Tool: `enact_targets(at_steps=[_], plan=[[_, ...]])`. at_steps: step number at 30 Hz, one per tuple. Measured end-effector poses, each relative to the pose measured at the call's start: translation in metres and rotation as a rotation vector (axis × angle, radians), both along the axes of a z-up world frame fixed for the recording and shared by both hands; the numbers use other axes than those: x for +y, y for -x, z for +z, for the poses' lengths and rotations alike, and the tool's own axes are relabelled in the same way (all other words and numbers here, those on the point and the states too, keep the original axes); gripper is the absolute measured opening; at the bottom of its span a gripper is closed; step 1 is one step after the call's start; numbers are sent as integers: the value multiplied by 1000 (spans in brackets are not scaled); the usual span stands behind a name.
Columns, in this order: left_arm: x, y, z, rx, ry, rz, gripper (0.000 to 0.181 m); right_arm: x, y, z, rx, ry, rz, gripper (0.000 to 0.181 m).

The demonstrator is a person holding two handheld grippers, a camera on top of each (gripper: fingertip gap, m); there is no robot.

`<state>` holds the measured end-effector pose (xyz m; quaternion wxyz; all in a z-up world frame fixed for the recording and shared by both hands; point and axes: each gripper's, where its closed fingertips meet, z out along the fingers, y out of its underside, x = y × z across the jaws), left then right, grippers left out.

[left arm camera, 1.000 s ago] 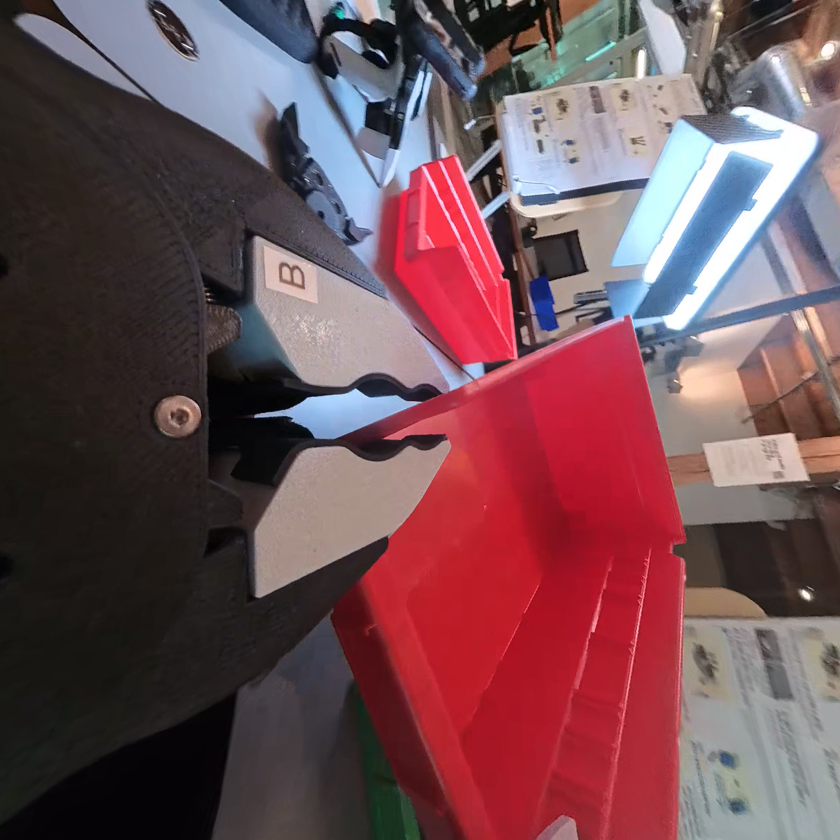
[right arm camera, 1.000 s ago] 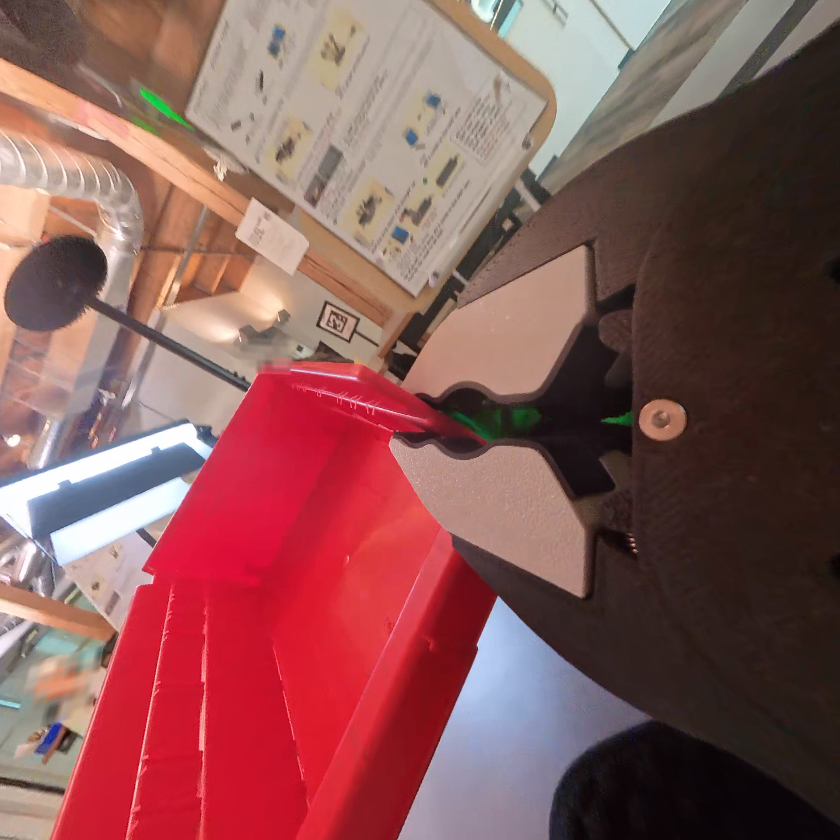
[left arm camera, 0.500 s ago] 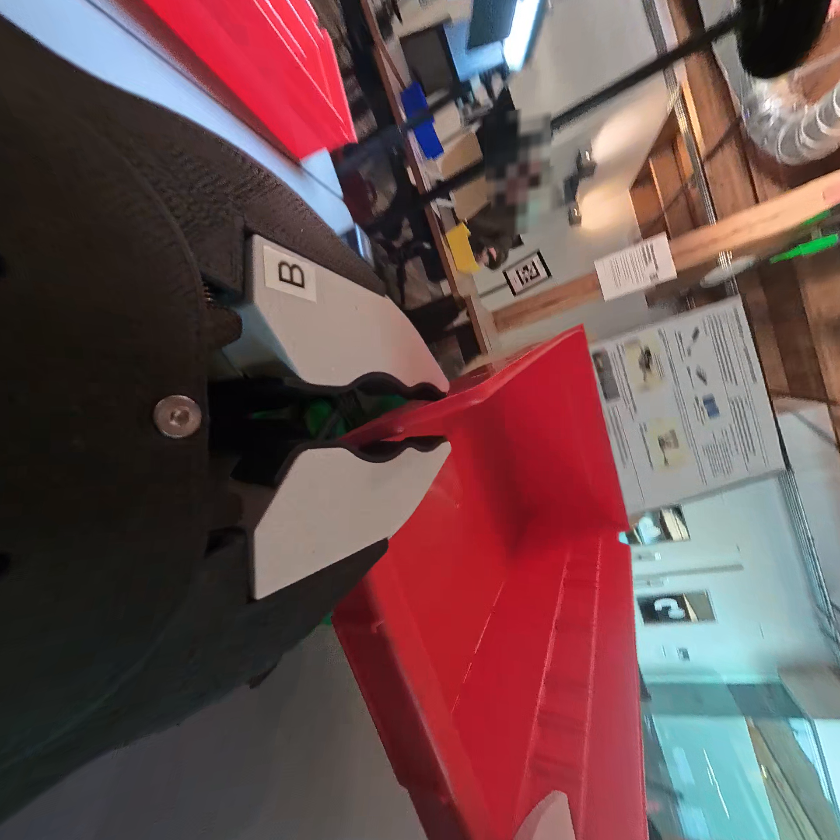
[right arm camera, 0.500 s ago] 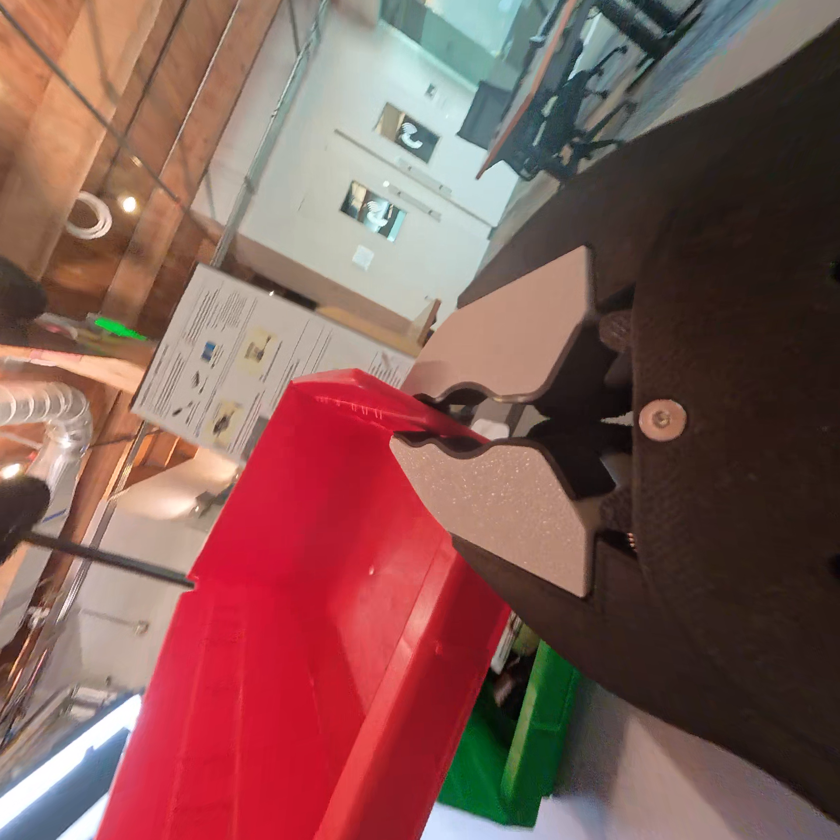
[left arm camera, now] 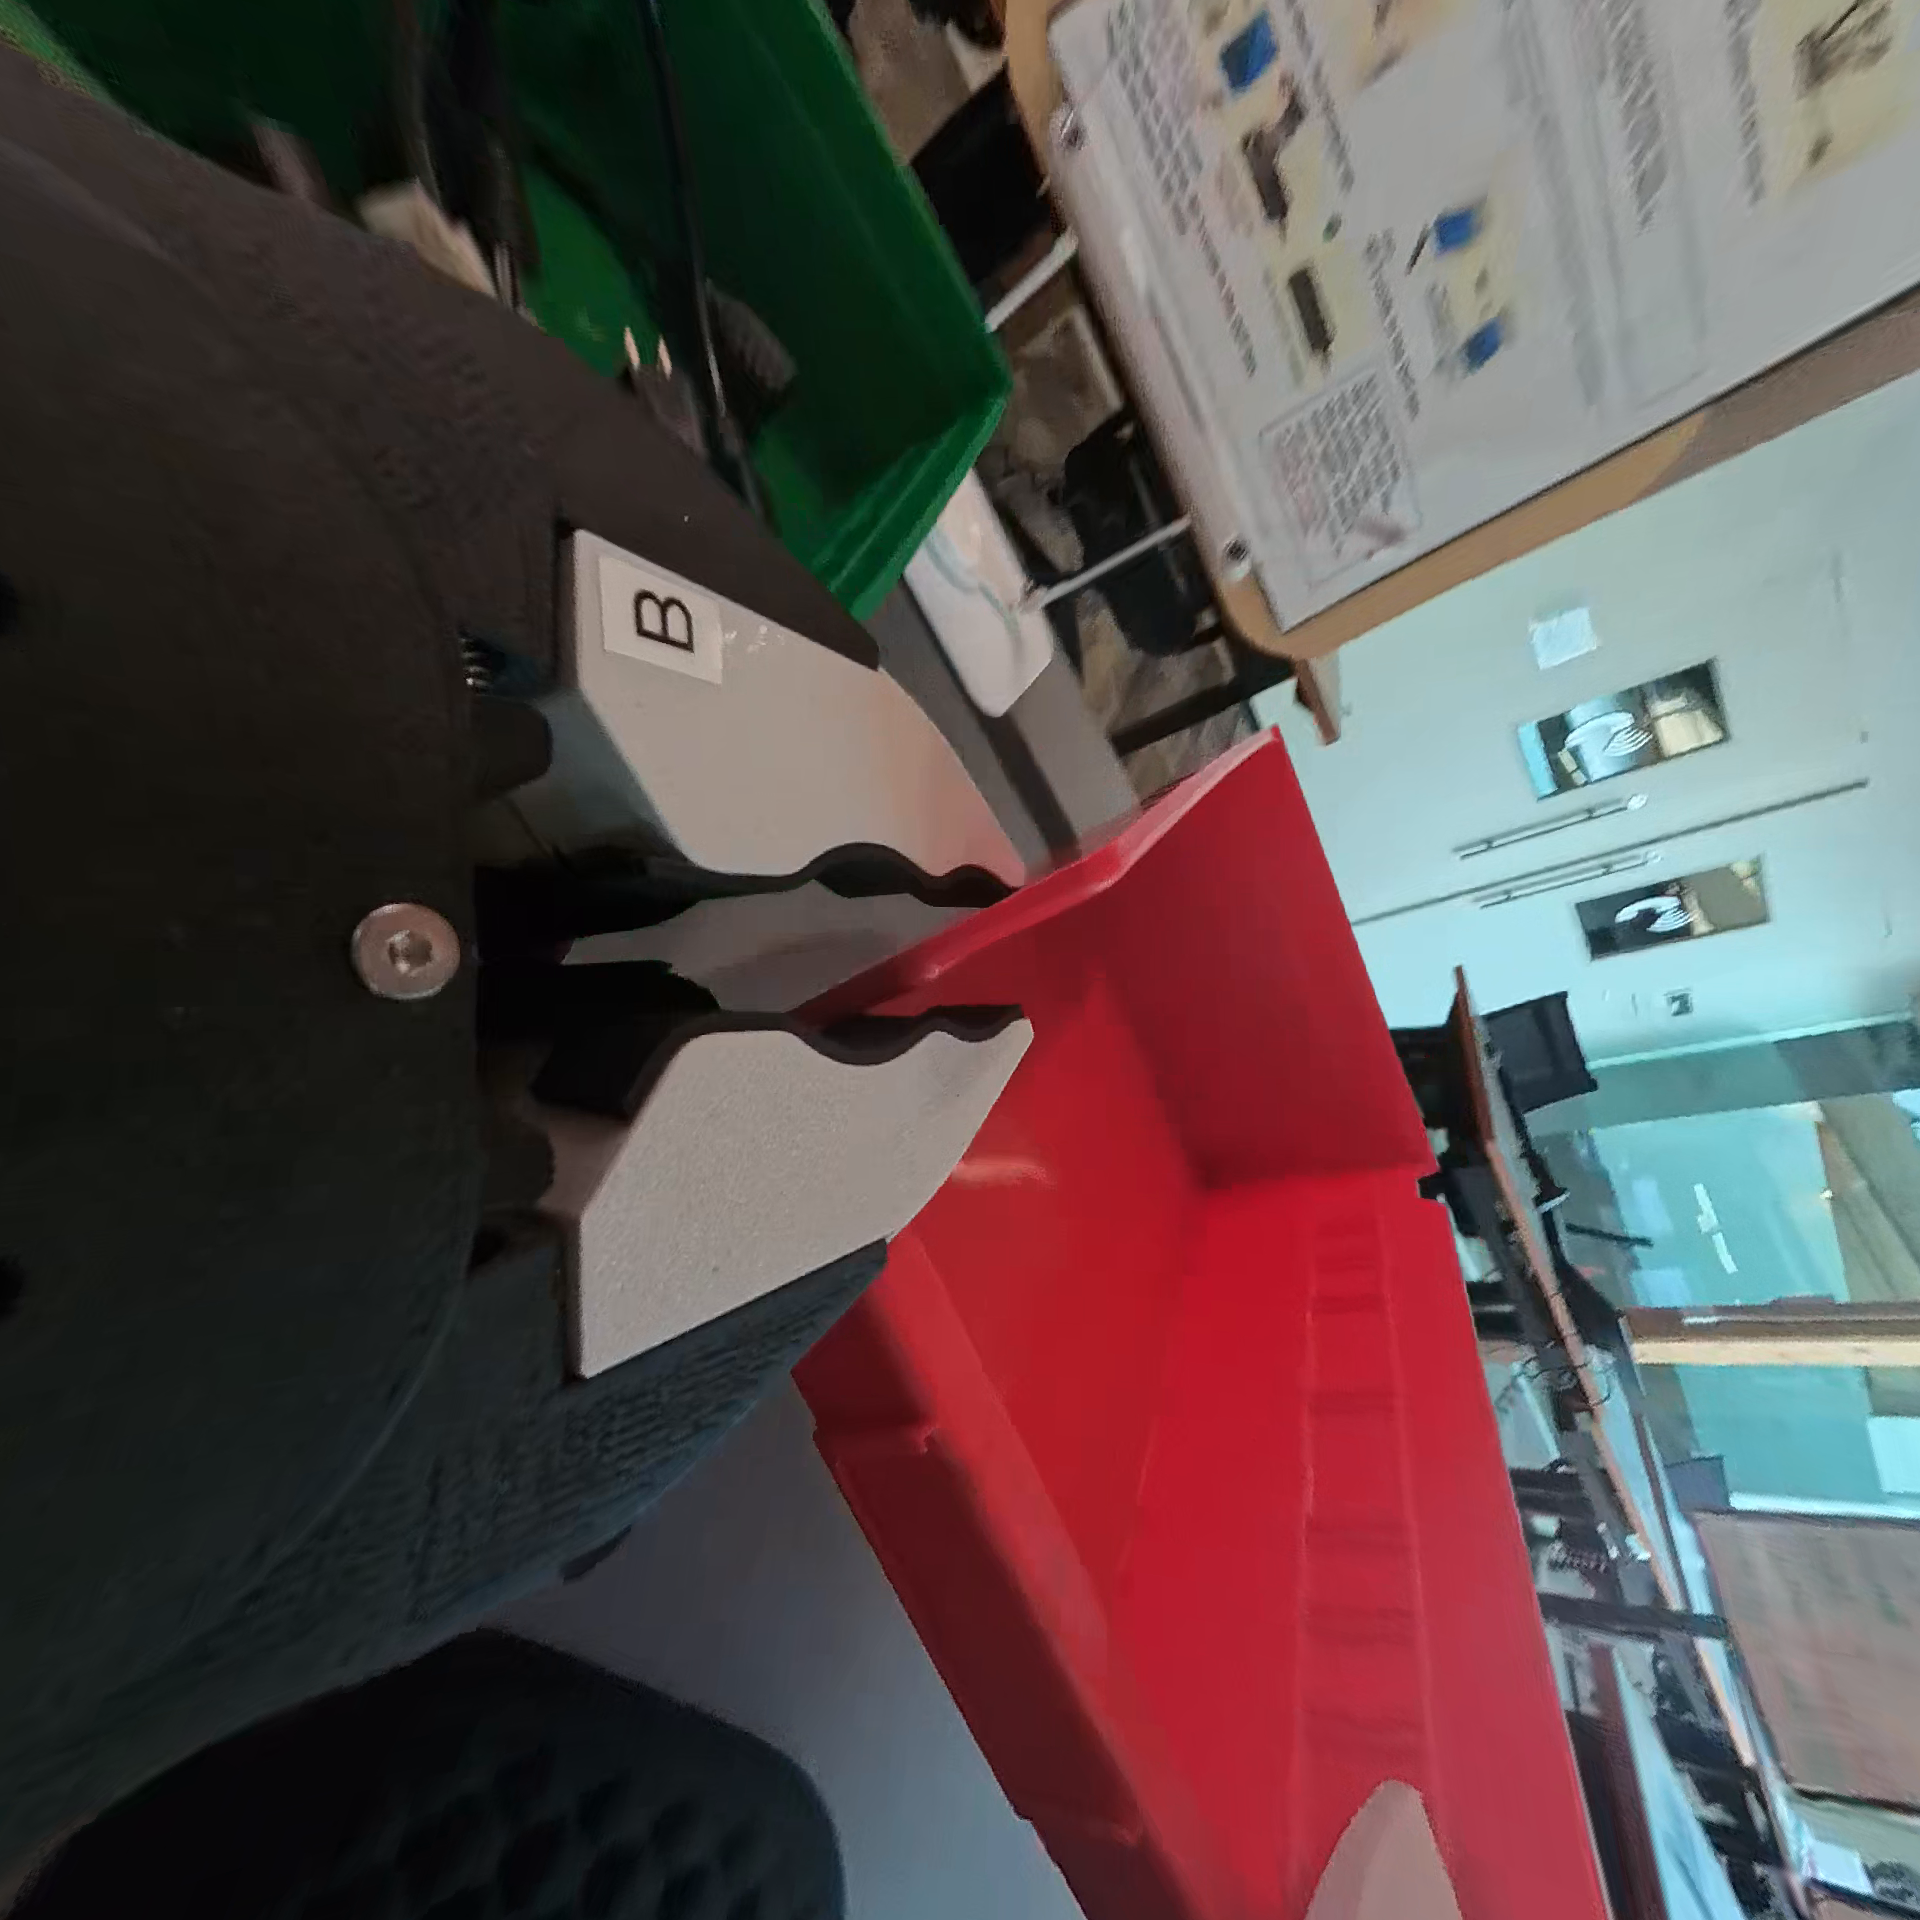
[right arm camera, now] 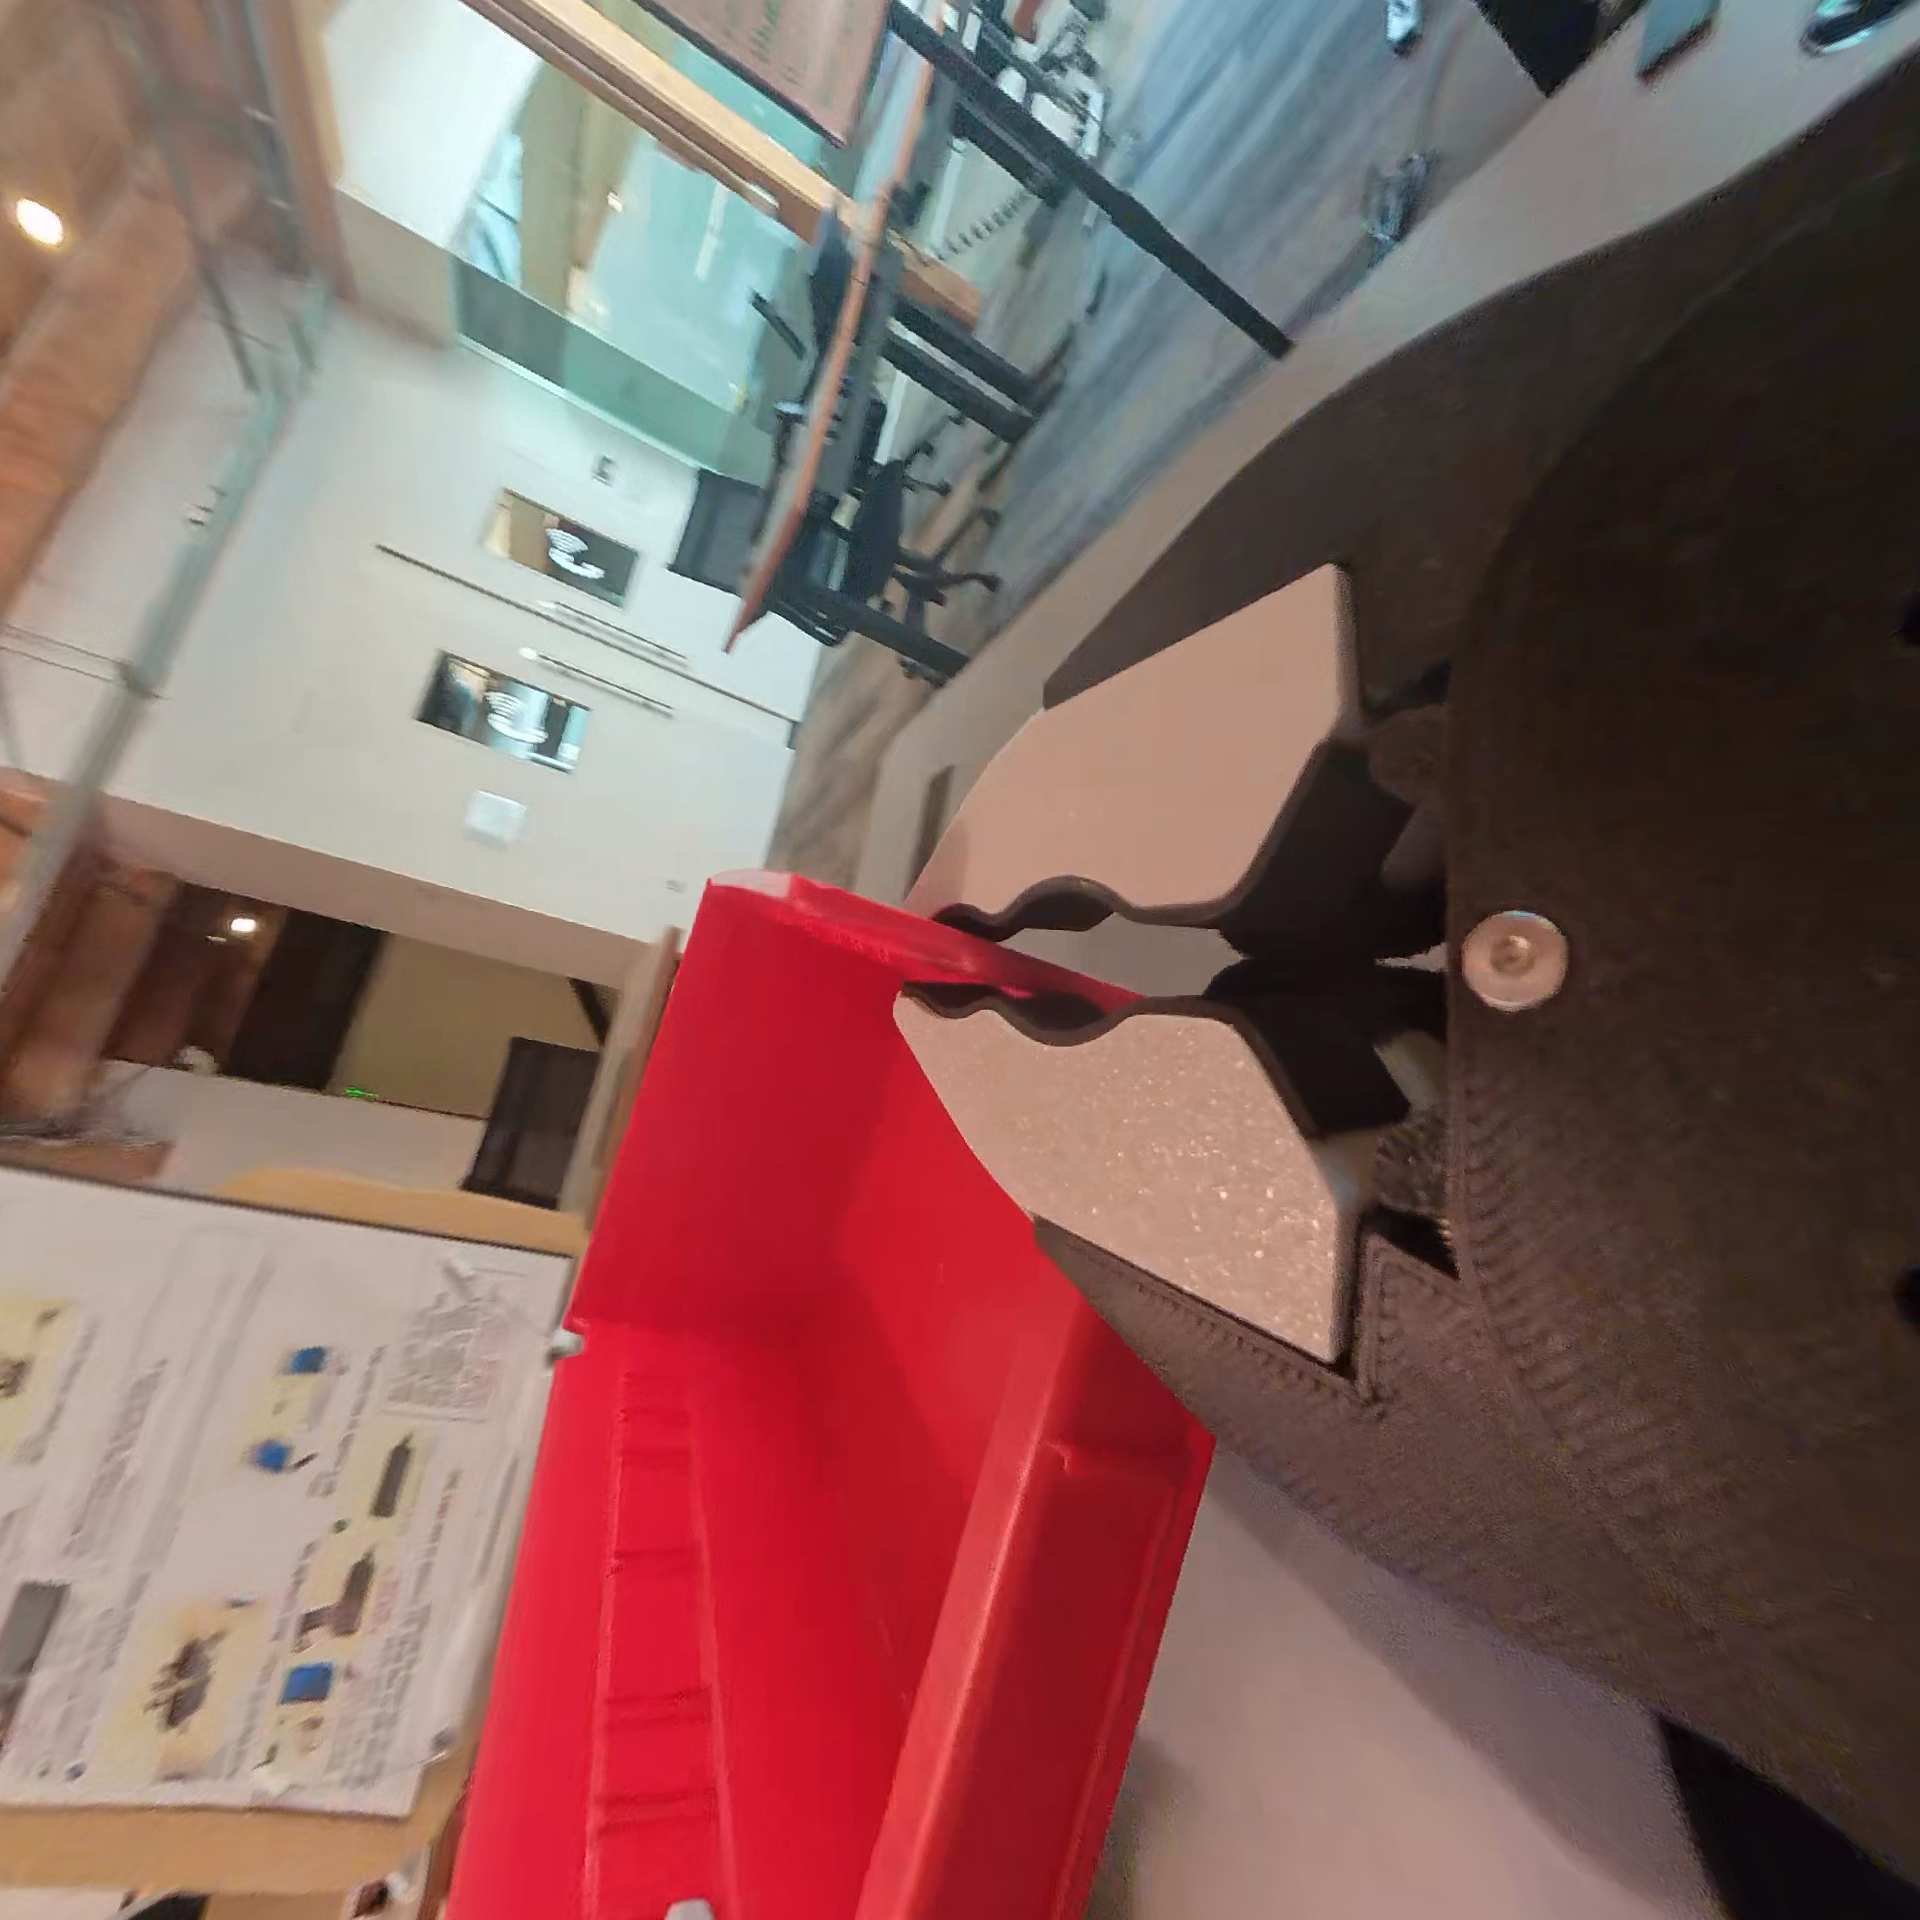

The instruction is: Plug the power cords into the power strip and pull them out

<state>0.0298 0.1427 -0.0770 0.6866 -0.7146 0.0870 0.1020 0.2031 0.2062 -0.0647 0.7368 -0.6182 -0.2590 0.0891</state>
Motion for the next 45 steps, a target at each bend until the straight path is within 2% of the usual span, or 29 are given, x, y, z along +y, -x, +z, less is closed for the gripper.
enact_targets(at_steps=[3, 6, 9, 12, 17, 18, 19, 23, 26, 28, 31, 33, 35, 45], plan=[[12, -10, -37, -26, 99, -32, 20, 14, -8, -33, -70, 102, -22, 7], [16, -16, -52, 29, 129, -37, 24, 20, -13, -57, -58, 196, 19, 8], [15, -28, -70, 2, 230, -114, 42, 22, -15, -72, -10, 301, 82, 8], [9, -33, -79, -12, 294, -151, 57, 22, -16, -74, 32, 342, 133, 17], [-23, -26, -67, 98, 303, -163, 59, 7, -14, -57, 47, 193, 206, 56], [-30, -17, -66, 134, 318, -147, 60, -4, -6, -56, 7, 162, 272, 68], [-37, -6, -66, 181, 341, -130, 60, -14, 1, -58, -50, 142, 324, 64], [-51, 66, -72, 406, 490, 17, 68, -38, 29, -74, -320, 32, 389, 74], [-59, 111, -97, 507, 671, 48, 78, -50, 49, -97, -488, 35, 458, 74], [-62, 134, -116, 553, 763, 56, 78, -51, 54, -114, -598, 80, 480, 80], [-61, 168, -125, 635, 784, 147, 71, -47, 55, -123, -663, 107, 454, 87], [-64, 182, -127, 689, 798, 183, 58, -46, 54, -123, -664, 98, 440, 84], [-67, 195, -134, 719, 825, 211, 37, -45, 54, -124, -670, 98, 433, 82], [-77, 205, -132, 633, 769, 211, 37, -35, 52, -130, -716, 127, 360, 73]])
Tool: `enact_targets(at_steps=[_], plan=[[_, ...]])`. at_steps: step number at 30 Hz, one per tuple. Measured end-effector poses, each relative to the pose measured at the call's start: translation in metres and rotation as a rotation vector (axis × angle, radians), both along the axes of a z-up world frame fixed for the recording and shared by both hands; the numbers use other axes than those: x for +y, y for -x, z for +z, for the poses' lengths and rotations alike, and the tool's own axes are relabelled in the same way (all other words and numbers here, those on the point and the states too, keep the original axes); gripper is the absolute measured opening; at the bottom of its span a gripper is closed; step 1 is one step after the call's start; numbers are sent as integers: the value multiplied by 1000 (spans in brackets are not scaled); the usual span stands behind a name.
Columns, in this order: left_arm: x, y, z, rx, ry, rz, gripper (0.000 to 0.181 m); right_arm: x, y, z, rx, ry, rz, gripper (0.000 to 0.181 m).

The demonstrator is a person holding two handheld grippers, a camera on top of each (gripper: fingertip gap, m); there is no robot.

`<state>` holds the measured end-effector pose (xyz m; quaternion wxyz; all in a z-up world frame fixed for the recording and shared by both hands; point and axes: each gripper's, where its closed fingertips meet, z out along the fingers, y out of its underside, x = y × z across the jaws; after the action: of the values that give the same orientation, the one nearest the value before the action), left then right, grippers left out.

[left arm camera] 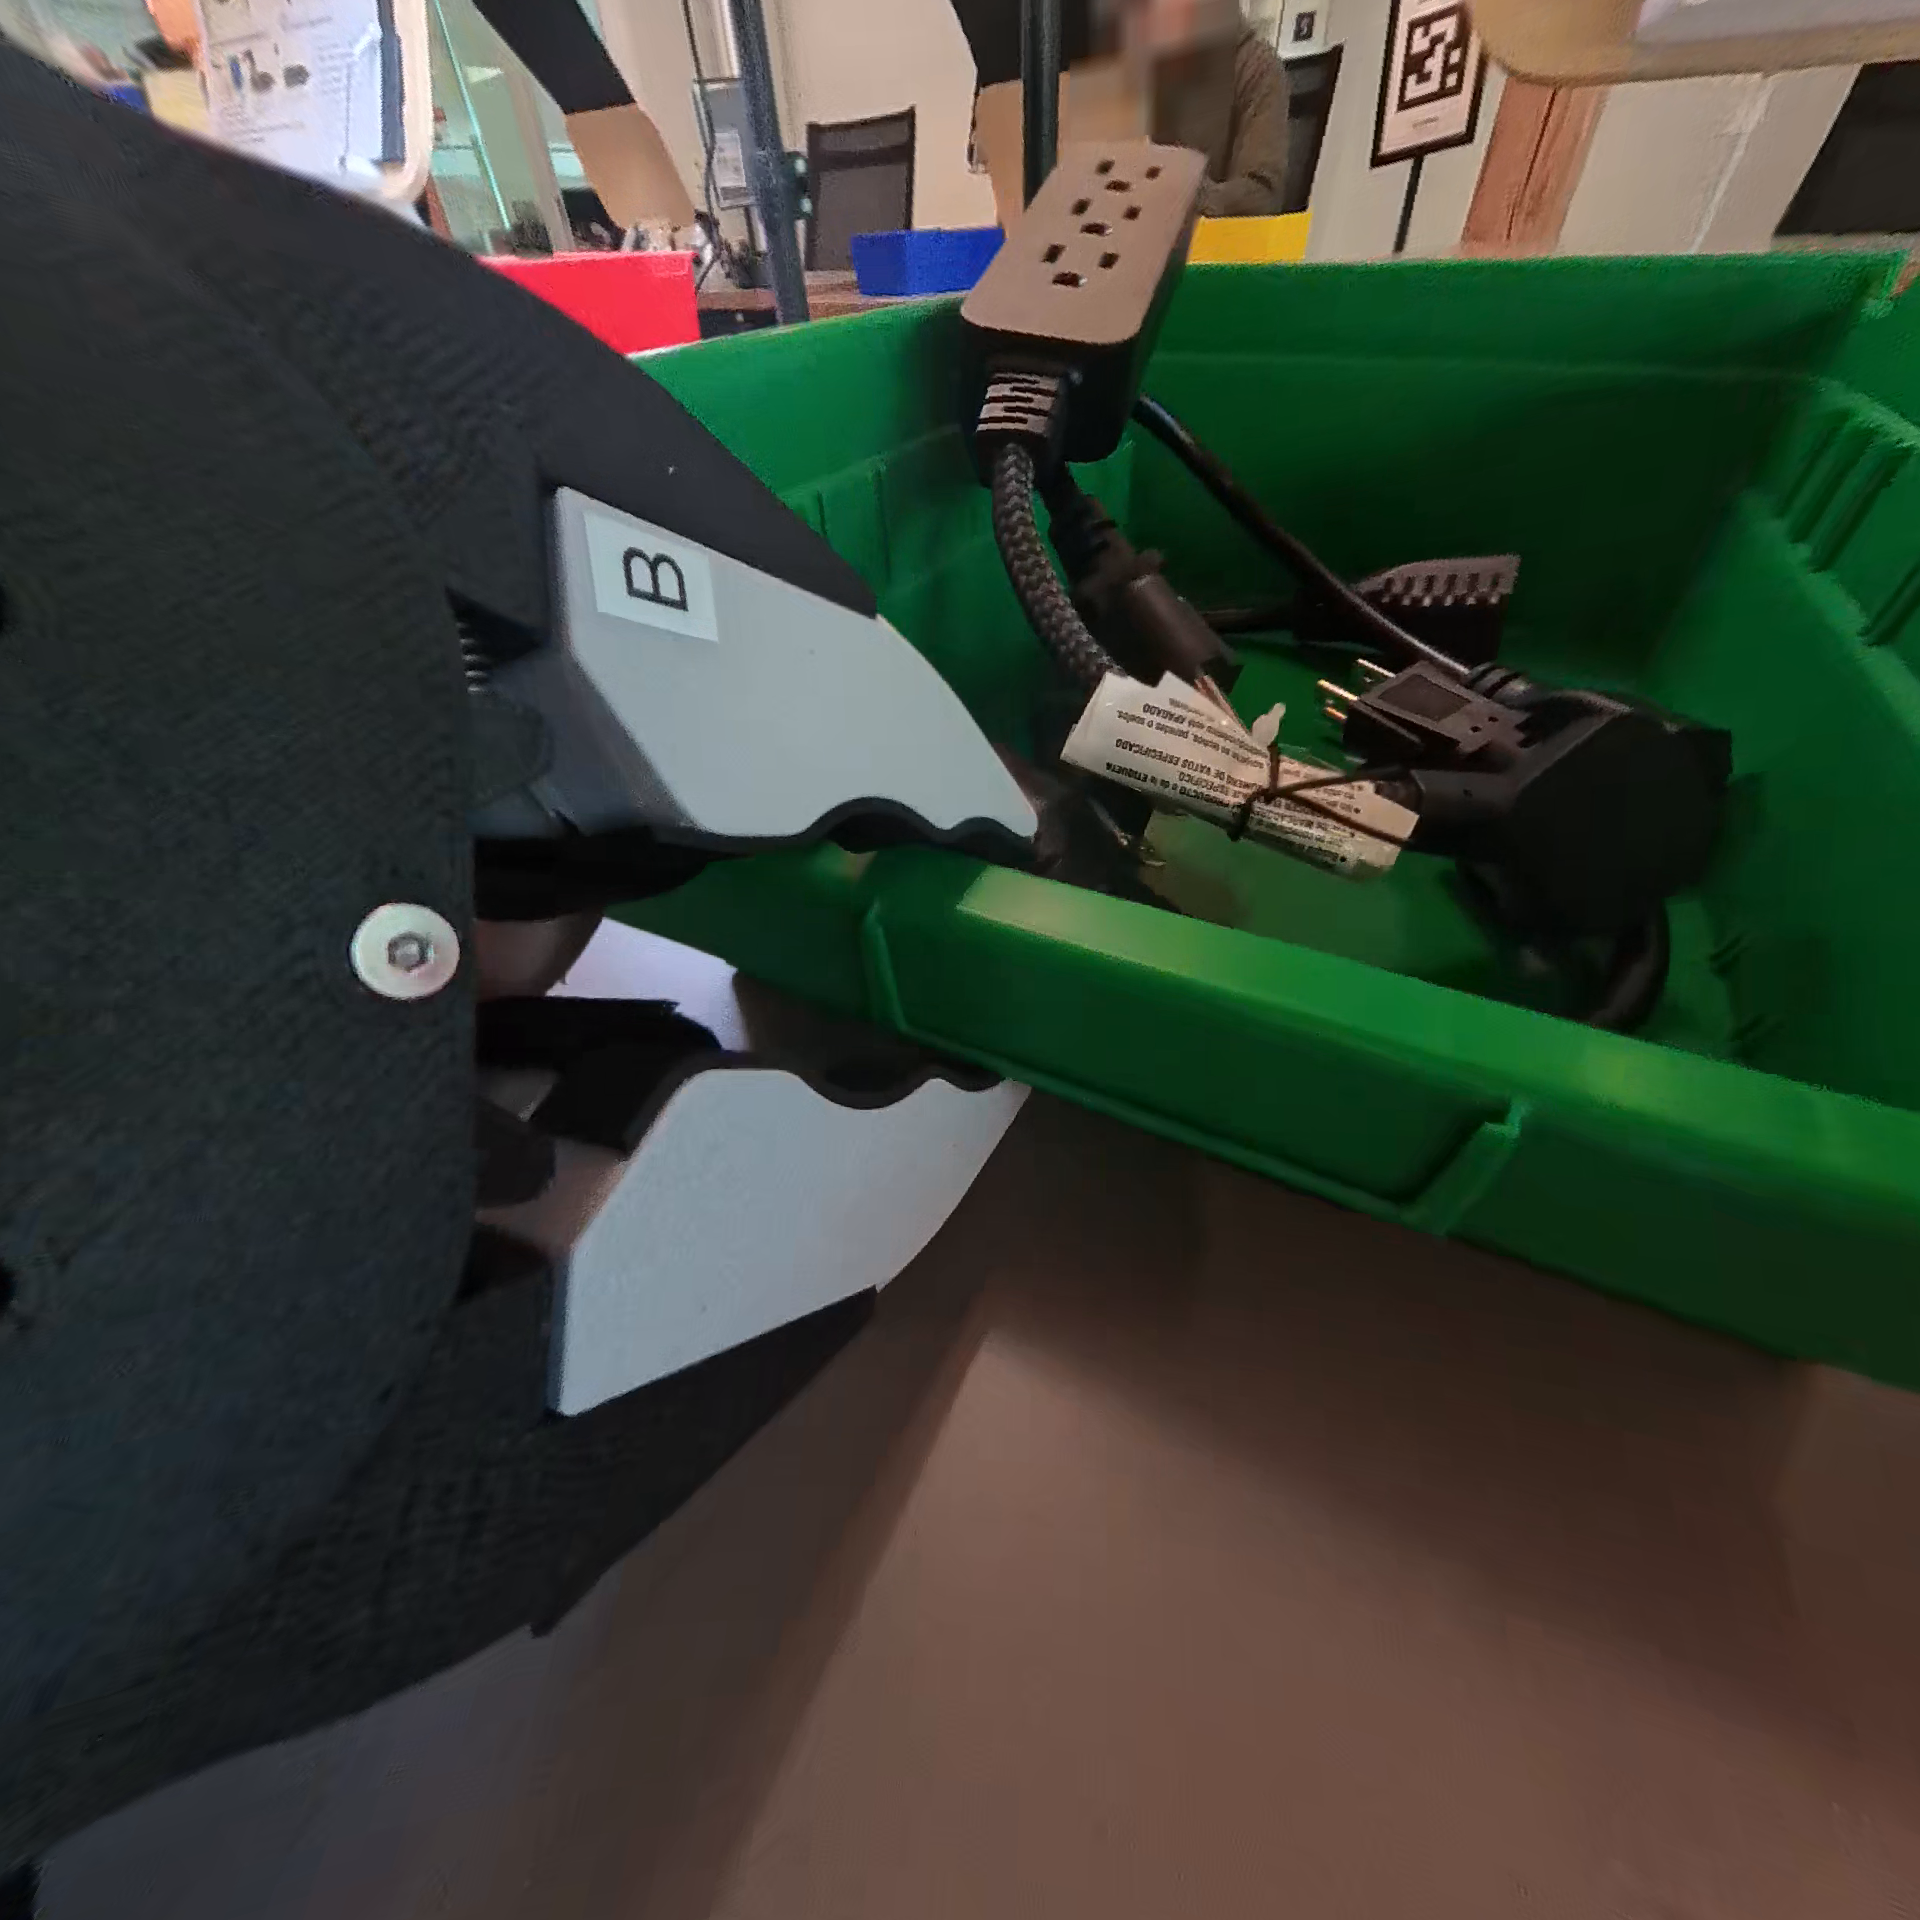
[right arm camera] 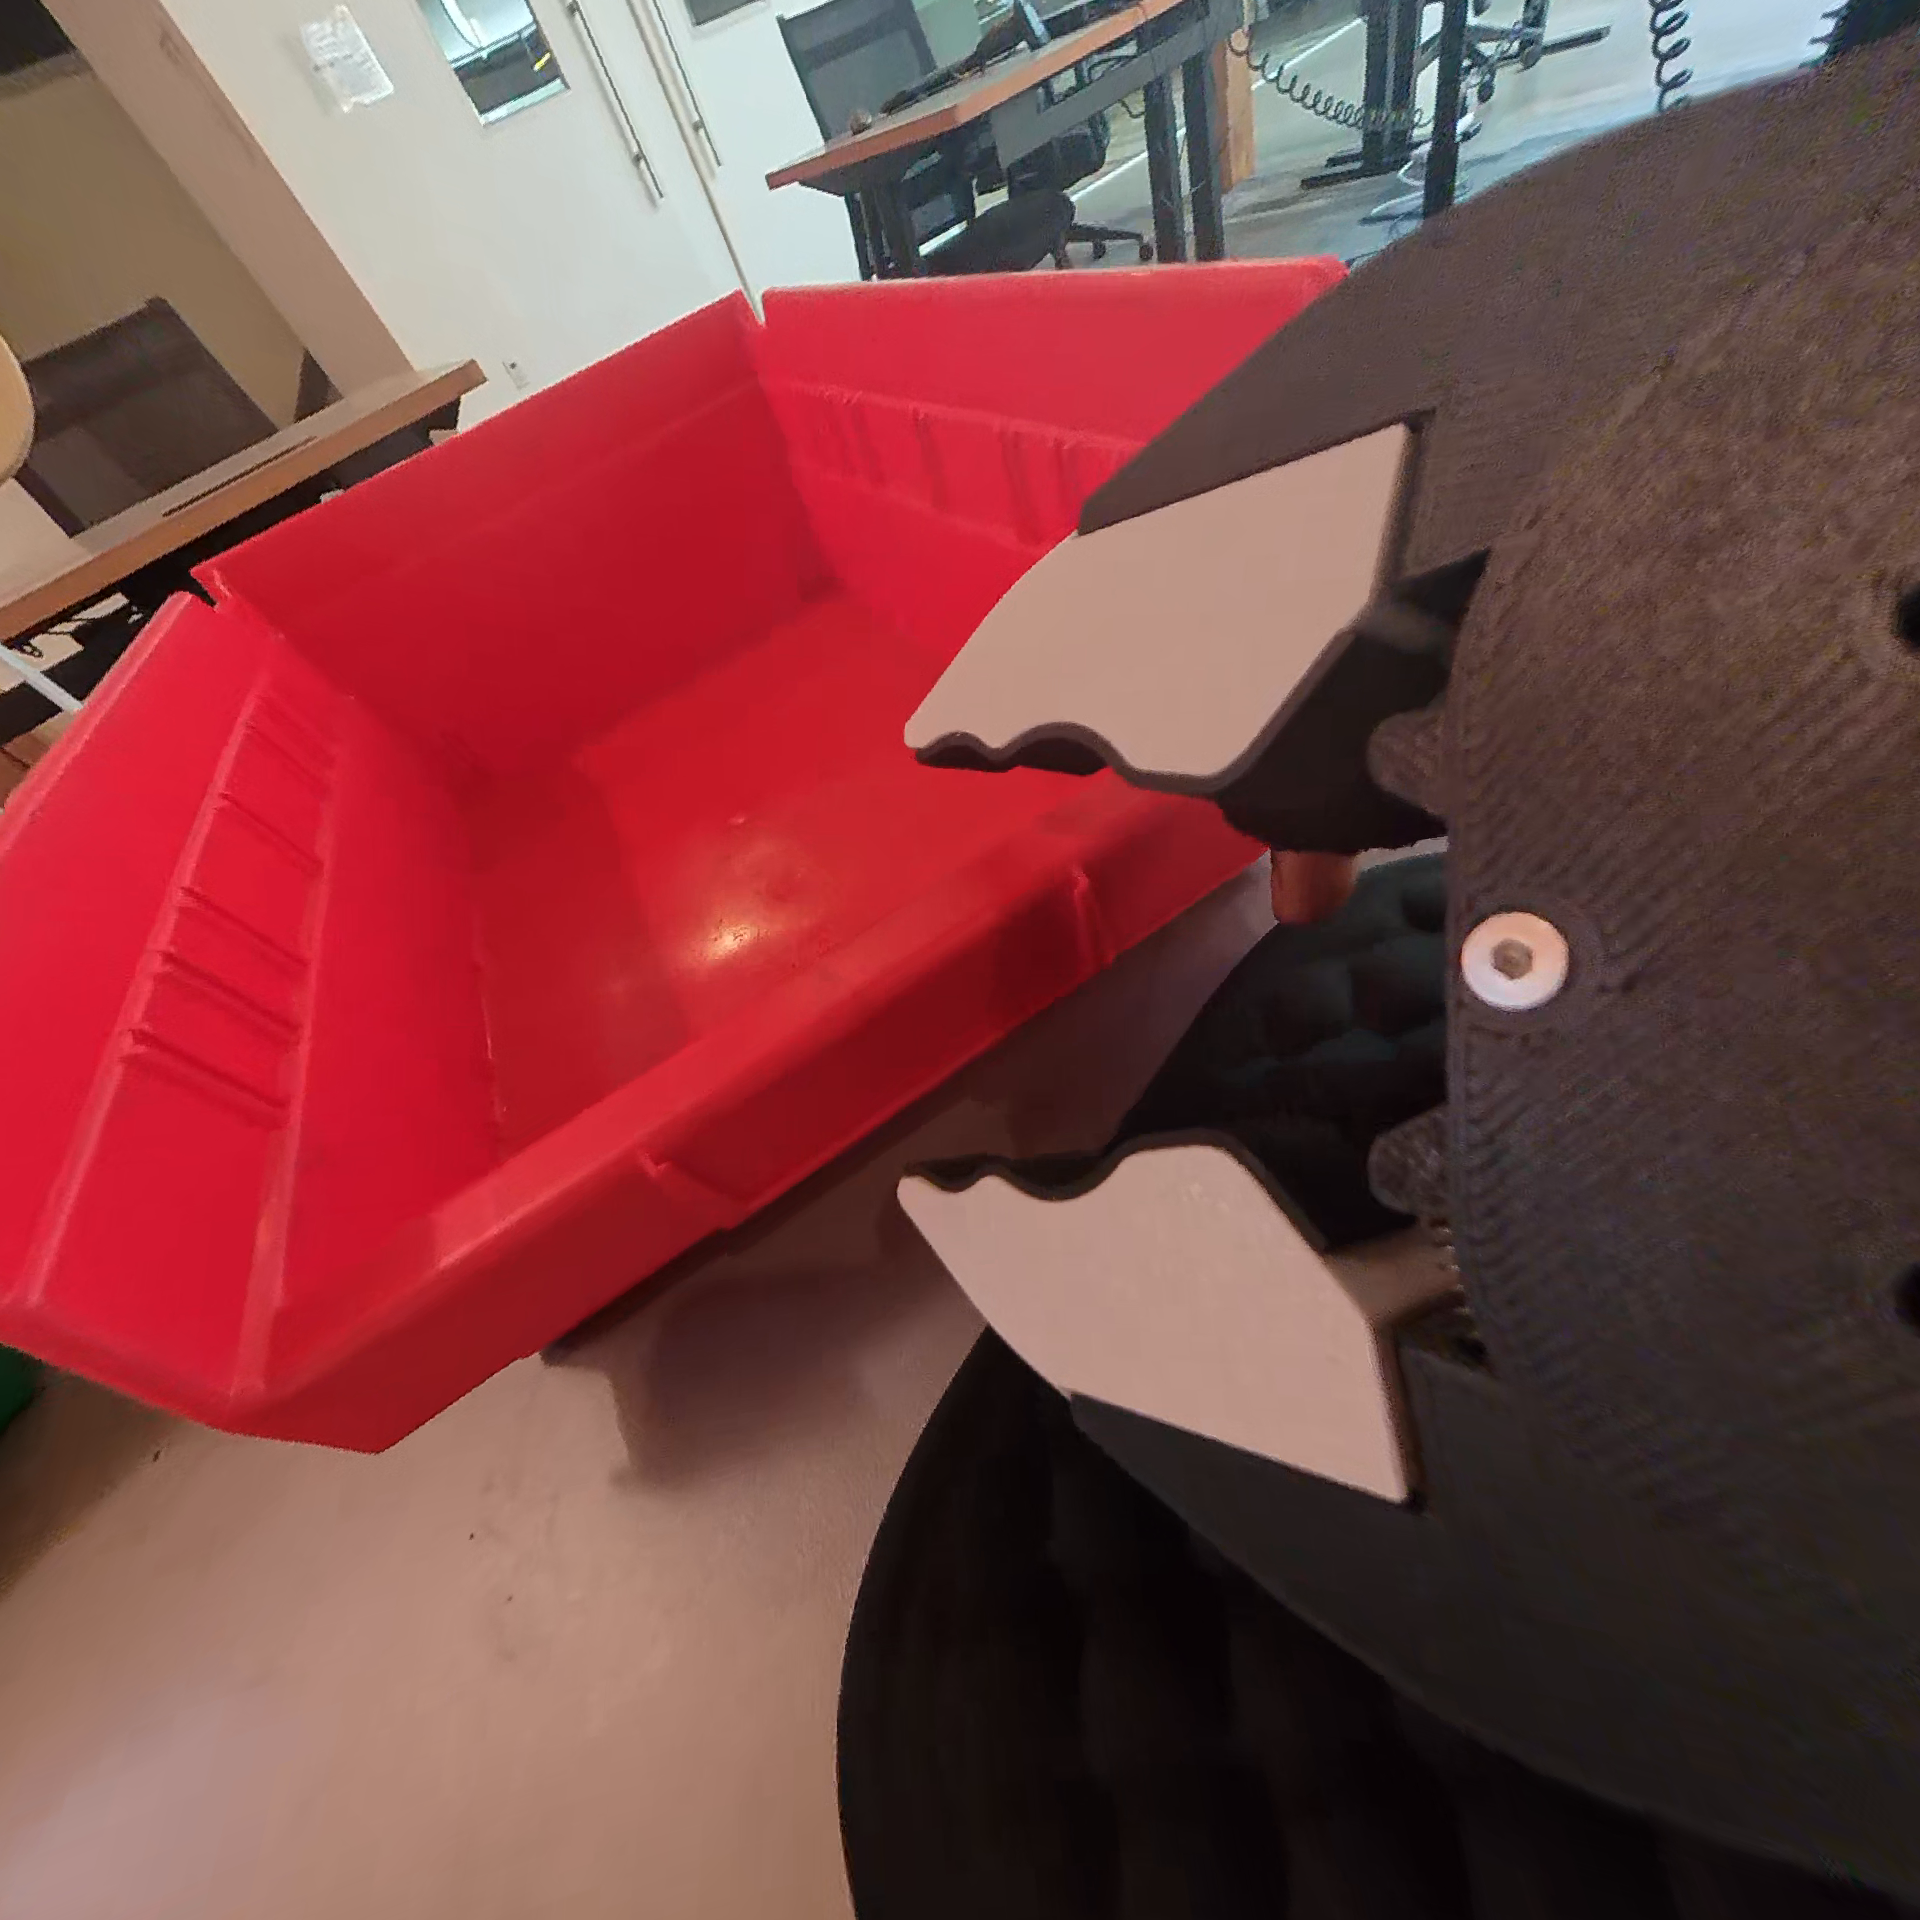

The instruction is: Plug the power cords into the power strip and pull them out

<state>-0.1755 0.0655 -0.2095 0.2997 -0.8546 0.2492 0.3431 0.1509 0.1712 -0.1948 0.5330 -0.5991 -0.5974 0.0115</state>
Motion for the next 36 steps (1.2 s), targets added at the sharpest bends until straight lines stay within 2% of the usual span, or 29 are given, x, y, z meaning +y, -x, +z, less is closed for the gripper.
enact_targets(at_steps=[7, 18, 24, 36], plan=[[-24, 27, 0, -29, -29, 53, 41, 2, 0, -4, -19, 26, -7, 67], [-36, 30, 1, -35, -47, 70, 42, 2, 0, -5, -33, 1, -11, 60], [-55, 36, 1, -43, -43, 97, 42, 1, 0, -4, -35, -23, -6, 59], [-90, 39, 2, -38, -95, 91, 44, 3, 2, 2, -23, -81, 6, 71]])
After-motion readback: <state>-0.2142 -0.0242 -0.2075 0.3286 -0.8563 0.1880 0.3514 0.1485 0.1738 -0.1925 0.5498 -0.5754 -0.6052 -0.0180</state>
